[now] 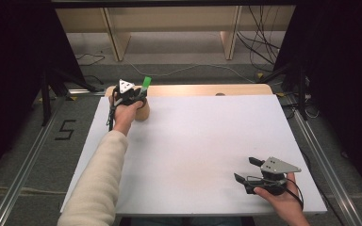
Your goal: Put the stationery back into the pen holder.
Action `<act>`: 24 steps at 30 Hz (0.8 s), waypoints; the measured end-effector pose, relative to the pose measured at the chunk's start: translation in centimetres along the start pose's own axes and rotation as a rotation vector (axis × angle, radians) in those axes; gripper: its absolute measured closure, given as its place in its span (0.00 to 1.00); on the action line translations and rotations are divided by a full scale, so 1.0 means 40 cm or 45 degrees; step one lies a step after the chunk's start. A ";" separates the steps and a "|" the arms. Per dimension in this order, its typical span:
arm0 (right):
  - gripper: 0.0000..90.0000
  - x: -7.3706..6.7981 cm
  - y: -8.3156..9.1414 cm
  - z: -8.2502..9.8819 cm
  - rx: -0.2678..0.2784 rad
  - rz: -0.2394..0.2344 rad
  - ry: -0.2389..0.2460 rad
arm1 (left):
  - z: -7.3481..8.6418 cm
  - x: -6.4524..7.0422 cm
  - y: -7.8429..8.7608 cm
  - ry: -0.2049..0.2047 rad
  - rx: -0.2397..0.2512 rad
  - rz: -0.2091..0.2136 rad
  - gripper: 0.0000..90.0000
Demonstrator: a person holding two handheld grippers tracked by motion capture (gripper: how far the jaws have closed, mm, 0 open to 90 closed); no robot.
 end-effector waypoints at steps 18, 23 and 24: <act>0.19 -0.001 0.000 0.000 -0.002 0.000 0.004 | 0.009 -0.012 -0.006 -0.013 0.009 0.006 0.74; 0.19 -0.001 0.000 0.000 -0.002 0.000 0.004 | 0.012 -0.013 -0.009 -0.018 0.009 0.004 0.74; 0.19 -0.001 0.000 0.000 -0.002 0.000 0.004 | 0.012 -0.013 -0.009 -0.018 0.009 0.004 0.74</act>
Point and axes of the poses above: each handheld gripper's, and its own axes: y roughly backward along the jaws, z roughly out of its underside, x roughly to its right, the point moved 4 cm from there along -y, roughly forward along the jaws, and after that the axes turned 2 degrees about -y, right-handed, at the moved point
